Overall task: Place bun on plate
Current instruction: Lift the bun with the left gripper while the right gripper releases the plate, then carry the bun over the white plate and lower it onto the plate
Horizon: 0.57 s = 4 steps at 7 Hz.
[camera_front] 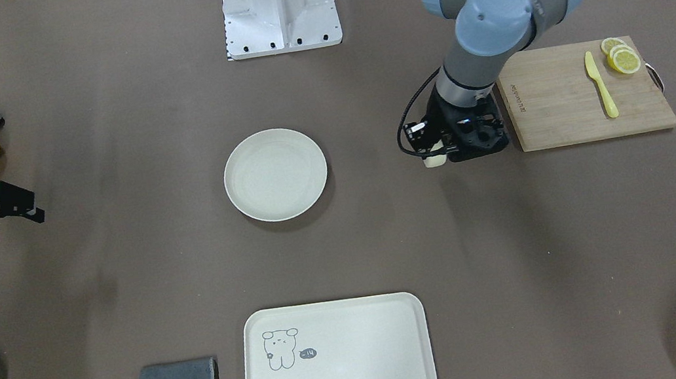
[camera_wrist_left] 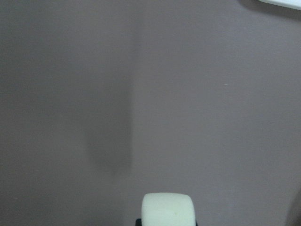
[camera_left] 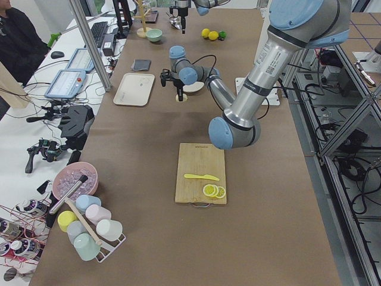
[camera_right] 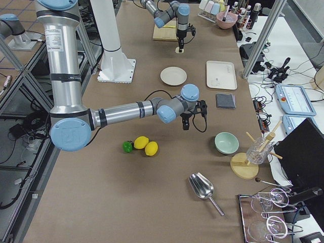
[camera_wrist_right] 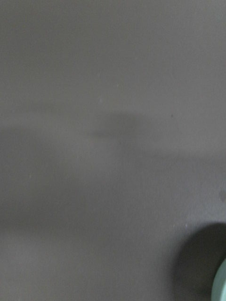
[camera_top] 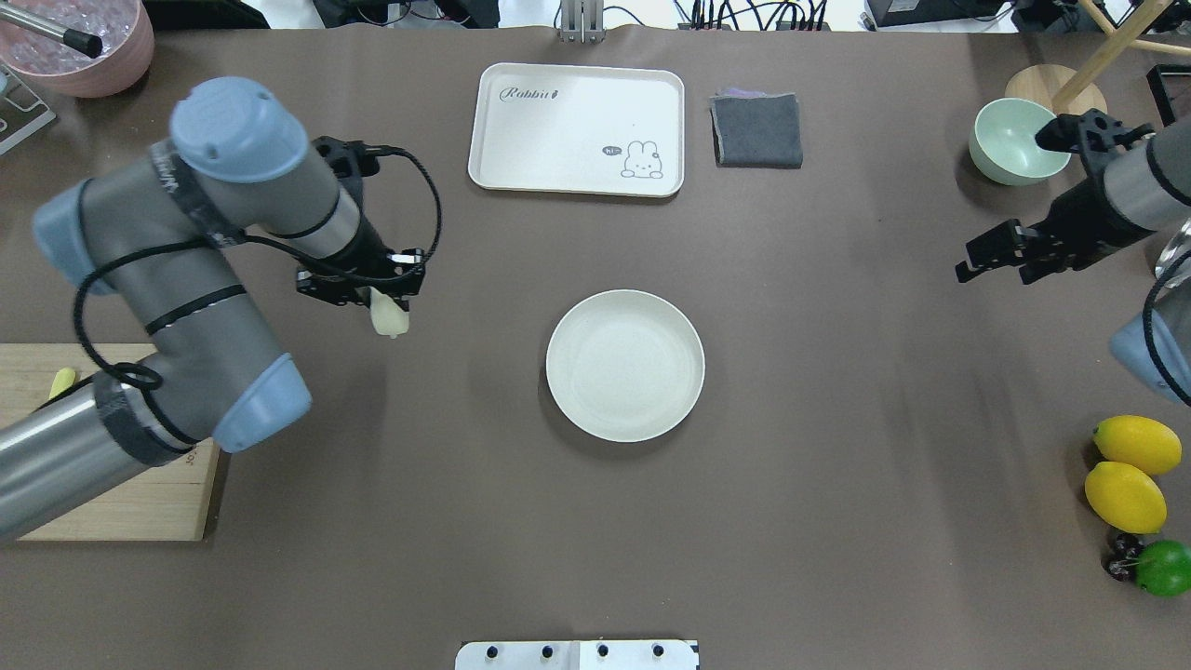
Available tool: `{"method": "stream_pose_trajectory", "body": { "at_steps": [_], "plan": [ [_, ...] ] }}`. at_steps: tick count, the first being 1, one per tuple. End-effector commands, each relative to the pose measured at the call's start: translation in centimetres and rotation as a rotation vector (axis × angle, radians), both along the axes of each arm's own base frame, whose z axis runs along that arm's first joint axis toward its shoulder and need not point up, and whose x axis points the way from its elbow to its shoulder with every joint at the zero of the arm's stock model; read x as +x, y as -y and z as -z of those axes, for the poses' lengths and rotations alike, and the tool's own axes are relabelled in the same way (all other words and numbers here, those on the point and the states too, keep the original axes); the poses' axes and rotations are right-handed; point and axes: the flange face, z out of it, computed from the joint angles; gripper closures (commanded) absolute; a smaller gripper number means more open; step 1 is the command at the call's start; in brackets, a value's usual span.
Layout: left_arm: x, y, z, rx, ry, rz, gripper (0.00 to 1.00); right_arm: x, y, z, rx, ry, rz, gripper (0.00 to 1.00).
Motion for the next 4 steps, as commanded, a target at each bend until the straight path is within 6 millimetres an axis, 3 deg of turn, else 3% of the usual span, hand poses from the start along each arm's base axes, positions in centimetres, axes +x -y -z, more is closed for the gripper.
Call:
{"method": "stream_pose_trajectory", "body": {
  "at_steps": [1, 3, 4],
  "plan": [
    [8.9, -0.7, 6.0, -0.003, 0.017, 0.026, 0.63, 3.7, -1.9, -3.8, 0.020, -0.031, 0.013, 0.00],
    [11.5, -2.6, 8.2, -0.008, -0.017, 0.031, 0.63, 3.8, -2.2, -4.3, 0.019, -0.037, 0.017, 0.00],
    [13.2, -3.7, 7.7, 0.009, -0.009, 0.038, 0.62, 3.8, -2.2, -4.1, 0.022, -0.036, 0.017, 0.00]
  ]
}}
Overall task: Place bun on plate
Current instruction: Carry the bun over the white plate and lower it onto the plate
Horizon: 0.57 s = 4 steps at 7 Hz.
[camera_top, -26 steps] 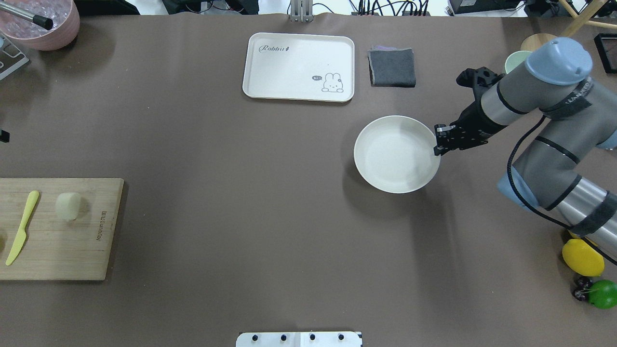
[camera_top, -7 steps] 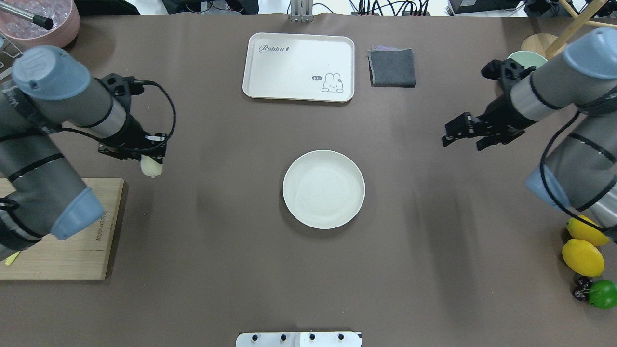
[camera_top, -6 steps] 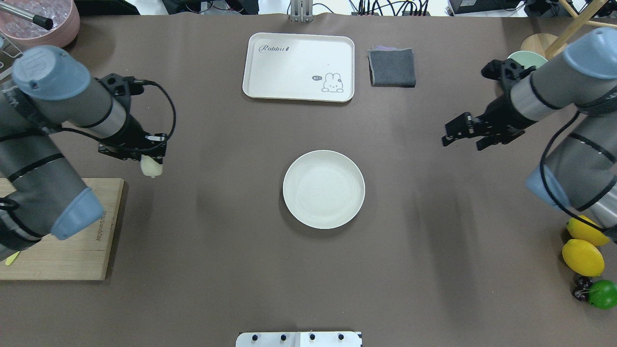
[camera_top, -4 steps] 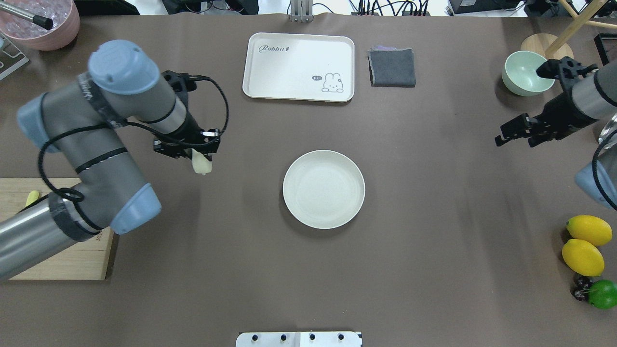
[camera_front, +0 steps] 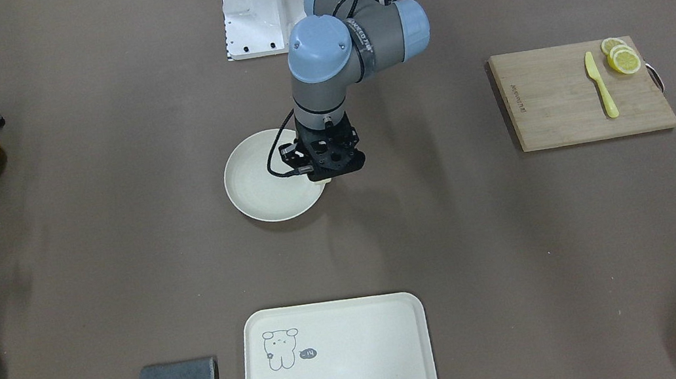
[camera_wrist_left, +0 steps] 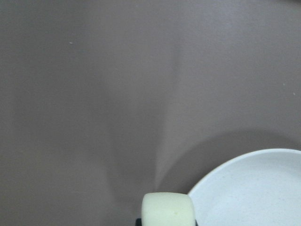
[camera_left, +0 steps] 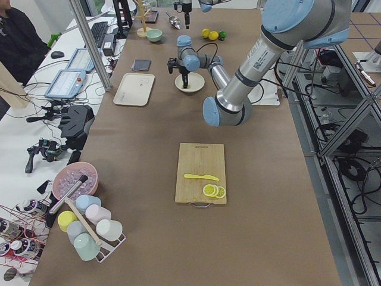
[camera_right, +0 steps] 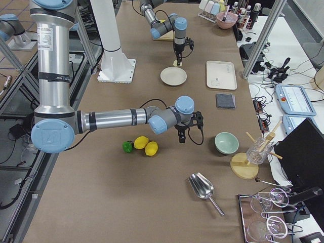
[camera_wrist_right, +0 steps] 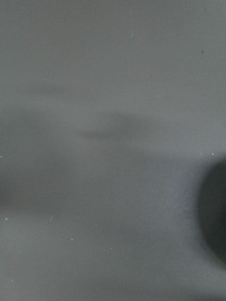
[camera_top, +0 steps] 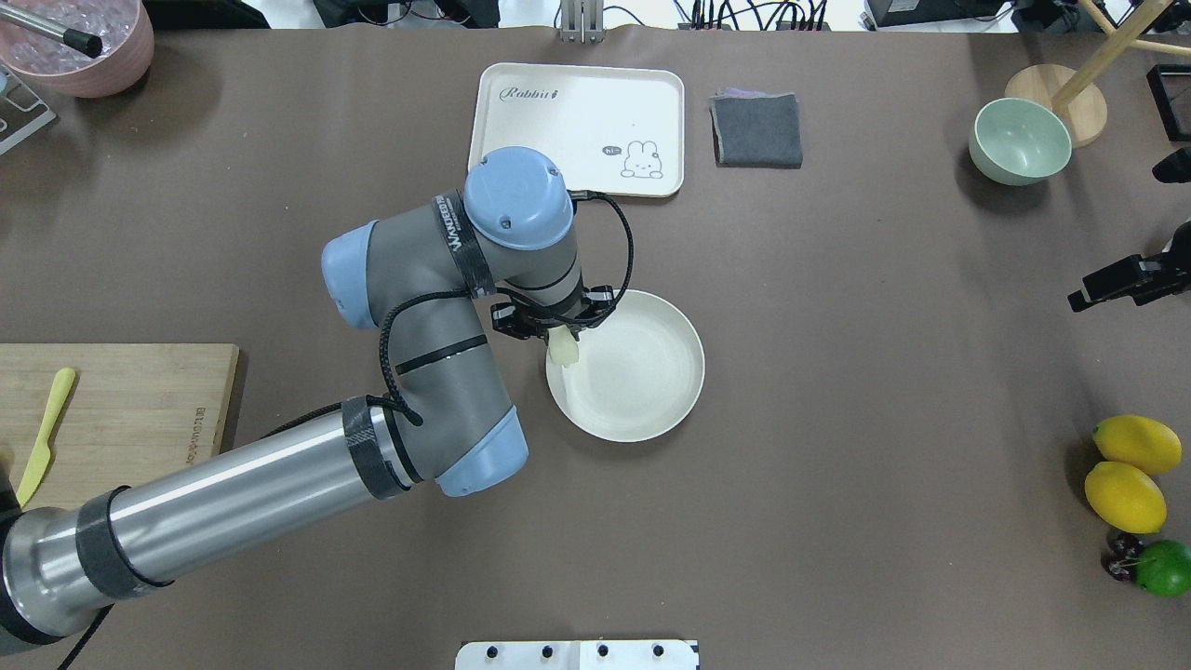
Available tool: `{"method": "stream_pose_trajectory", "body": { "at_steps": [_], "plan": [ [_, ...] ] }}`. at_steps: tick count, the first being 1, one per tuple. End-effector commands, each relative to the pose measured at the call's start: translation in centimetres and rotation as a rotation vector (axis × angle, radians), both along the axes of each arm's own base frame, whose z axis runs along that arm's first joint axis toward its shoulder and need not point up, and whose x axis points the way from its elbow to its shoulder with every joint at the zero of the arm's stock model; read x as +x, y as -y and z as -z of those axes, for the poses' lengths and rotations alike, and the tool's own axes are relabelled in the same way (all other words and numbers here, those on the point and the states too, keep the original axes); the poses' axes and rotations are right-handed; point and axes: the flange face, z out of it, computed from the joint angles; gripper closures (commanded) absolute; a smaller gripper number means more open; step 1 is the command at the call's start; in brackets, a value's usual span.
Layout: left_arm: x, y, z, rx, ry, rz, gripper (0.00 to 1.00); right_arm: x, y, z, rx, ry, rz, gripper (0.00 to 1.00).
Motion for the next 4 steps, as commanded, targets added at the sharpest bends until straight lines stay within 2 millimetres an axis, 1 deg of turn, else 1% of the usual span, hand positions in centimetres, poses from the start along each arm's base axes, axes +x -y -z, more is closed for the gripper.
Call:
{"method": "stream_pose_trajectory", "body": {
  "at_steps": [1, 3, 4],
  "plan": [
    [3.0, -1.8, 0.1, 0.015, 0.005, 0.003, 0.63, 0.1, -0.1, 0.0, 0.003, -0.002, 0.000, 0.00],
    [4.1, -2.7, -0.3, 0.002, 0.015, -0.005, 0.60, 0.2, -0.2, 0.0, 0.007, -0.004, -0.001, 0.00],
    [4.5, -3.0, -0.4, 0.001, 0.018, -0.011, 0.55, 0.2, -0.3, -0.1, 0.004, -0.005, -0.002, 0.00]
  ]
}}
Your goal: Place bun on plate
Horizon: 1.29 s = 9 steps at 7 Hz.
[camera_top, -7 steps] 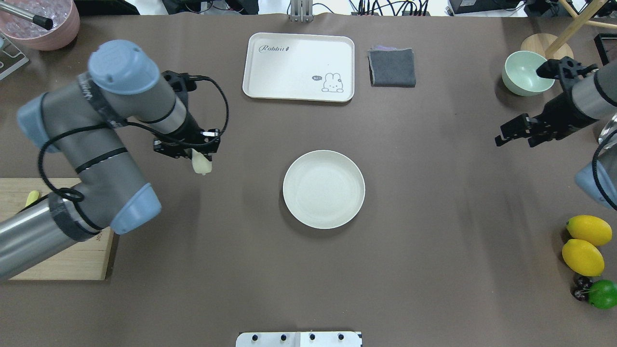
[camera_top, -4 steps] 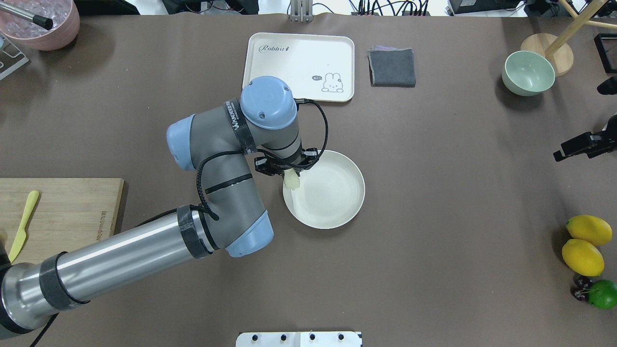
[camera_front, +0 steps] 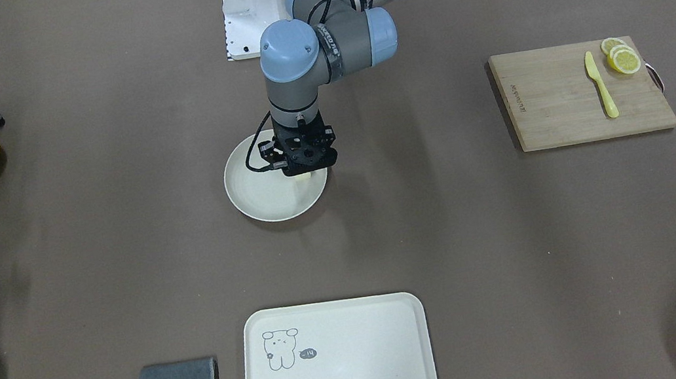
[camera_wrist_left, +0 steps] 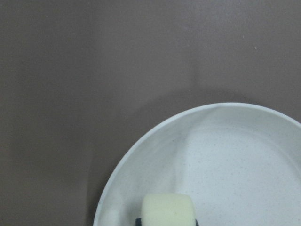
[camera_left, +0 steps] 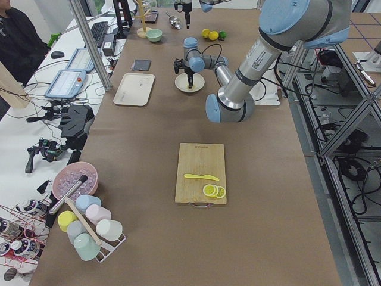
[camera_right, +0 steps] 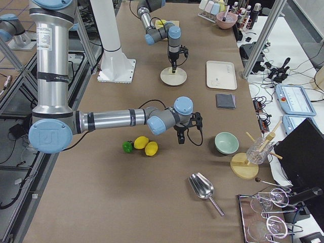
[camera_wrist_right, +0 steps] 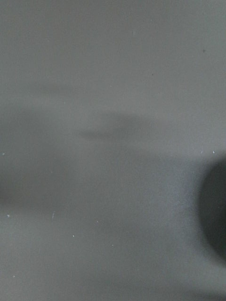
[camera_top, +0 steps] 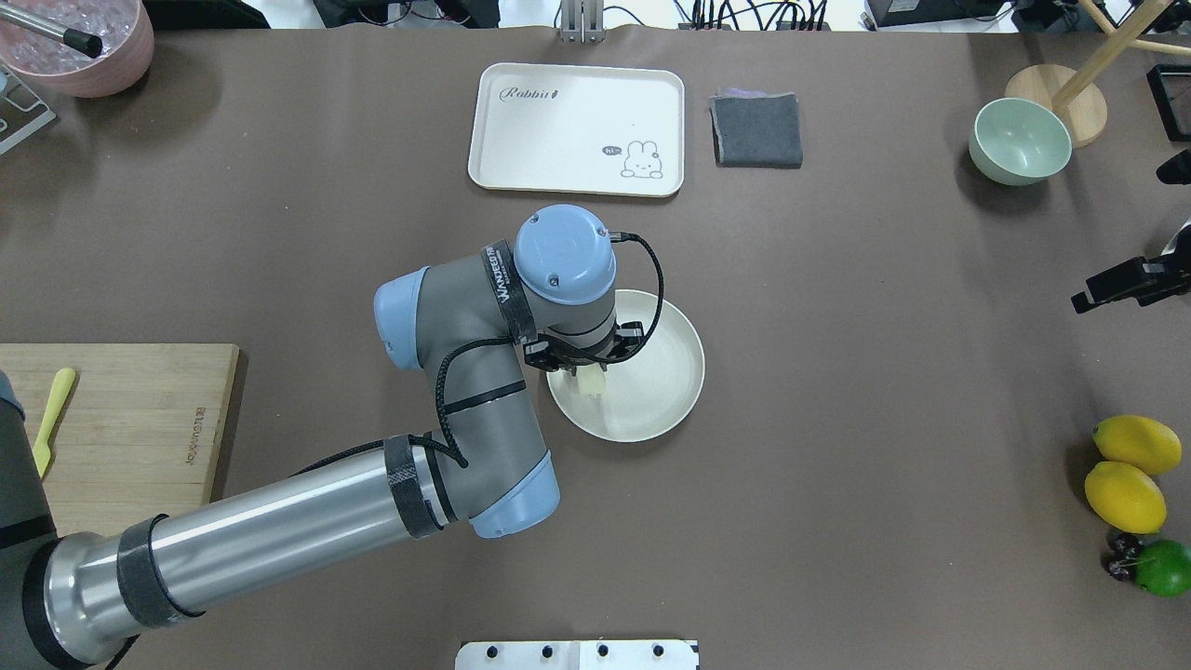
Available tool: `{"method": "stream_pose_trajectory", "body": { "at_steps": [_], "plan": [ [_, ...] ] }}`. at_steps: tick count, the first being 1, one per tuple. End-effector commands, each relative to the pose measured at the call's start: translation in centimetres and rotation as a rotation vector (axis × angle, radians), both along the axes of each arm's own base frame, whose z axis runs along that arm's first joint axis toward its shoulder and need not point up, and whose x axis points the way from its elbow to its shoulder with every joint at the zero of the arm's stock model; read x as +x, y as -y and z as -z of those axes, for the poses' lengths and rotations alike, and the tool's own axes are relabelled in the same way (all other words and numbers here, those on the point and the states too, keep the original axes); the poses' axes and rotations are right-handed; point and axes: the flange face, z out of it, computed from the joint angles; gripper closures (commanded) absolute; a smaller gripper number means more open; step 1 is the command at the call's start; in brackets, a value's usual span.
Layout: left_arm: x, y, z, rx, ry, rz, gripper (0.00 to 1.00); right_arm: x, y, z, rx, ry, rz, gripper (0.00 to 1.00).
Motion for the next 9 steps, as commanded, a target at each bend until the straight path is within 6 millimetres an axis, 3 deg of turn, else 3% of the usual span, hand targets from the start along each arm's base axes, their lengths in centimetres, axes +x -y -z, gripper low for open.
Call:
{"method": "stream_pose_trajectory", "body": {
  "at_steps": [1, 4, 5, 6, 7, 8, 9],
  "plan": [
    [0.6, -0.5, -0.4, -0.005, 0.007, -0.005, 0.49, 0.0, -0.1, 0.0, 0.000, 0.000, -0.001, 0.00],
    [0.3, -0.4, -0.1, 0.000, 0.000, -0.006, 0.28, 0.3, -0.8, 0.4, 0.006, 0.006, 0.002, 0.00],
    [-0.7, 0.5, 0.8, 0.016, -0.024, 0.006, 0.19, 0.3, -0.8, 0.4, 0.004, 0.006, 0.002, 0.00],
    [-3.0, 1.6, 2.3, 0.033, -0.053, 0.030, 0.02, 0.3, -0.7, 0.5, 0.005, 0.009, 0.001, 0.00],
    [-7.5, 3.8, 1.5, 0.056, -0.067, 0.067, 0.02, 1.3, -0.3, 0.6, 0.007, 0.011, -0.018, 0.00],
    [-13.2, 4.7, -2.9, 0.120, -0.029, 0.003, 0.02, 2.5, 0.0, 0.4, 0.006, 0.008, -0.040, 0.00],
    [-21.6, 6.6, -6.2, 0.154, 0.020, -0.067, 0.02, 4.1, 0.3, 0.0, -0.020, -0.008, -0.058, 0.00]
  ]
}}
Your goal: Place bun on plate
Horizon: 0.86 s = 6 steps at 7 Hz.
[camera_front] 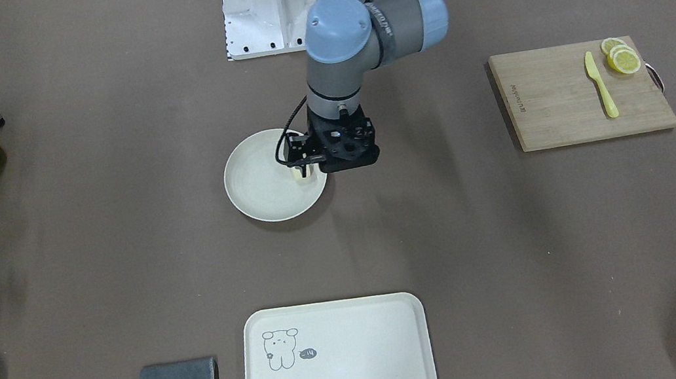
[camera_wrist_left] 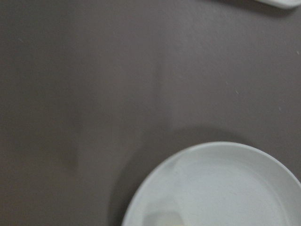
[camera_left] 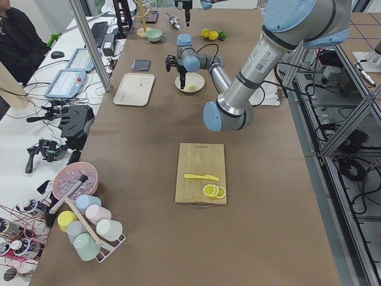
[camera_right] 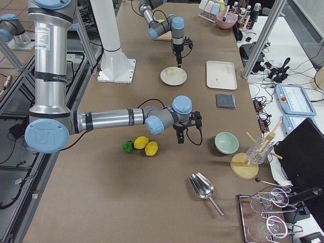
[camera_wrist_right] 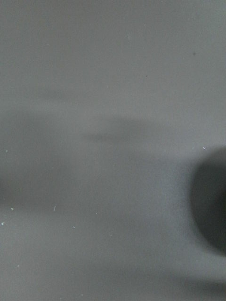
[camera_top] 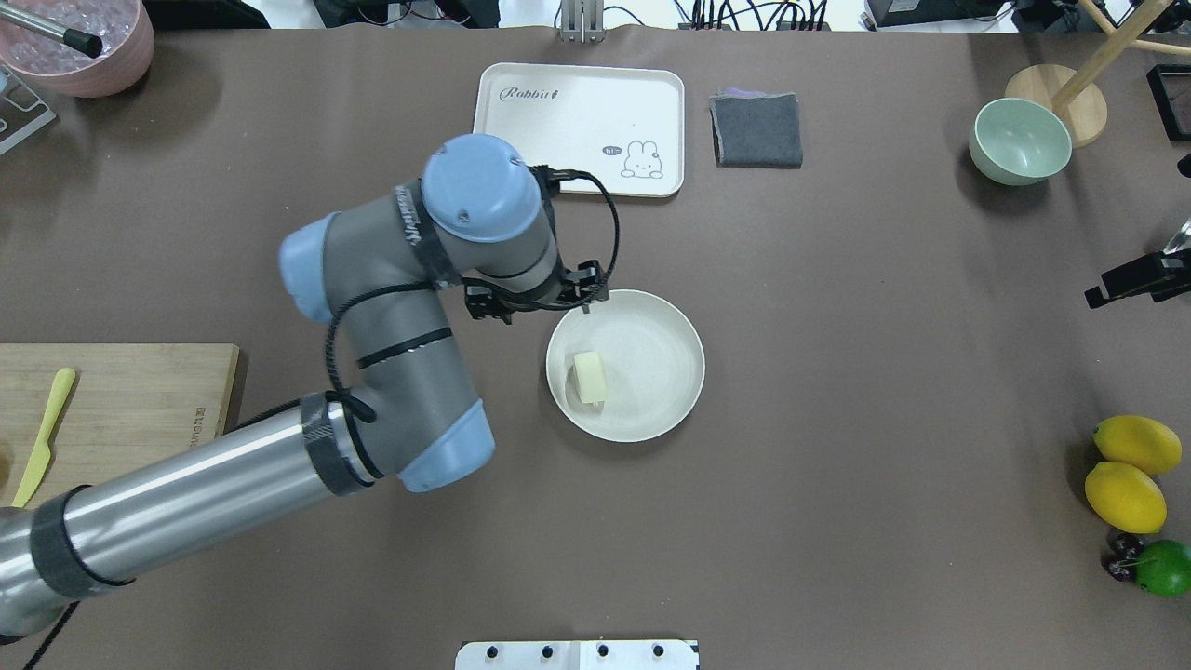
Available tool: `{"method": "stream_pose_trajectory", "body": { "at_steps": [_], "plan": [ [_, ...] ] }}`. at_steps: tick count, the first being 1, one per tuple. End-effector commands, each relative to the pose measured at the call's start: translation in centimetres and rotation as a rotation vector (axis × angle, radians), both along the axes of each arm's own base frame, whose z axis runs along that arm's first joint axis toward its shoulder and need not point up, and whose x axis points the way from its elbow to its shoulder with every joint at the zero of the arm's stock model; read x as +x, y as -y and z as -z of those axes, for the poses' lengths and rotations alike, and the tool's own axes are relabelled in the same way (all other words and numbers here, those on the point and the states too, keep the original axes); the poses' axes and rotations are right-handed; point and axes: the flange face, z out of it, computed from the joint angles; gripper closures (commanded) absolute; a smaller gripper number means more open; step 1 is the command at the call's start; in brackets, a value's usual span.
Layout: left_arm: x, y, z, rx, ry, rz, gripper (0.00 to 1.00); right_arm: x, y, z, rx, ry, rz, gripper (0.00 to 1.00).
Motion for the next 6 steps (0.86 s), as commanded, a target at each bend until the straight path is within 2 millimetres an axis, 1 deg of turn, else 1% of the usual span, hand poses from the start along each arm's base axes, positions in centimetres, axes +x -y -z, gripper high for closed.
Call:
{"method": "stream_pose_trajectory", "body": {
  "at_steps": [1, 2, 3, 4, 5, 6],
  "plan": [
    [-17.8, 3.3, -7.7, 0.123, 0.105, -0.143, 0.02, 3.7, 0.9, -1.0, -0.004, -0.035, 0.008, 0.00],
    [-25.5, 4.7, -14.5, 0.156, 0.147, -0.206, 0.02, 6.4, 2.1, -1.0, 0.014, -0.059, 0.036, 0.00],
    [-34.8, 5.8, -21.5, 0.173, 0.134, -0.271, 0.02, 9.0, 3.1, -0.9, 0.031, -0.086, 0.060, 0.00],
    [-43.5, 5.6, -28.0, 0.213, 0.123, -0.326, 0.02, 10.8, 3.3, -1.1, 0.031, -0.098, 0.071, 0.00],
    [-50.8, 3.4, -35.1, 0.210, 0.123, -0.346, 0.02, 12.0, 3.2, -1.2, 0.034, -0.101, 0.058, 0.00],
    [-53.4, 0.5, -39.2, 0.181, 0.132, -0.355, 0.02, 12.7, 3.0, -1.6, 0.039, -0.125, 0.052, 0.00]
  ]
}}
